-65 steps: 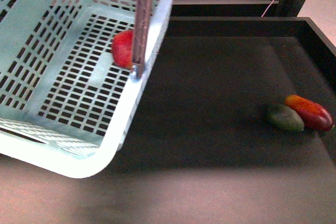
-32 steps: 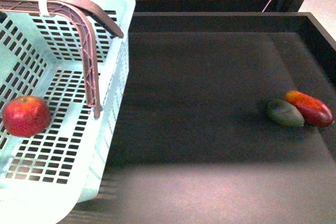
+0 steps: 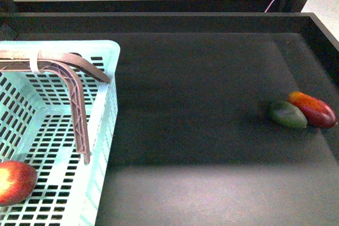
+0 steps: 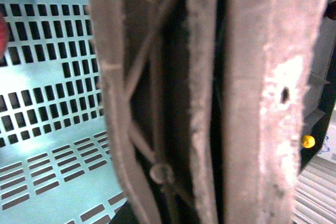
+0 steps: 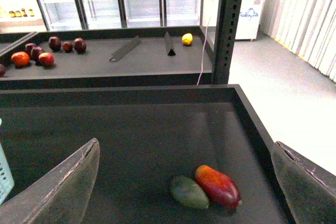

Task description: Pick apple with right arm and hold basket with left

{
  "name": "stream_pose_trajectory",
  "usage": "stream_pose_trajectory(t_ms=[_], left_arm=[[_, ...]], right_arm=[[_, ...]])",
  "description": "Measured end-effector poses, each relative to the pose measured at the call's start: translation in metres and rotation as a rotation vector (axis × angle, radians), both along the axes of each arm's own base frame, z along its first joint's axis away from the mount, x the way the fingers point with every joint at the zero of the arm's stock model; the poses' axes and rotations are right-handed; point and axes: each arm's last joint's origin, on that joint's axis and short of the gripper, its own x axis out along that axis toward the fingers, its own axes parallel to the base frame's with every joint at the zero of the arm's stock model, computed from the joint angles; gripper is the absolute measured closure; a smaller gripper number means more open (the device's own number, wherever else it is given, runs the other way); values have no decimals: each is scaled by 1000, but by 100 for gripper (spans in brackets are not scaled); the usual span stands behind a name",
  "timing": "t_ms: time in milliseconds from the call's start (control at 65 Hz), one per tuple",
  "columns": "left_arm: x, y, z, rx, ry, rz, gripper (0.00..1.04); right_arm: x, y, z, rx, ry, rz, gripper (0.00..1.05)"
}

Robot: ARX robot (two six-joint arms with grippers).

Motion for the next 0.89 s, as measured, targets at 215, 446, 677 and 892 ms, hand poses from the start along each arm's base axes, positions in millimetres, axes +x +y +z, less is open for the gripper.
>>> stream_pose_trajectory(t_ms=[215,446,677,892], left_arm=[[-4,1,-4,-2,16,8,90],[-9,1,0,-16,27,30,57],[-25,-3,18,-23,101,40,15],[-42,-4,63,13,47,64,7]], right_arm=[[0,0,0,0,0,0,9],[0,0,0,0,0,0,9],[0,0,0,0,0,0,9],[0,0,0,0,0,0,9]])
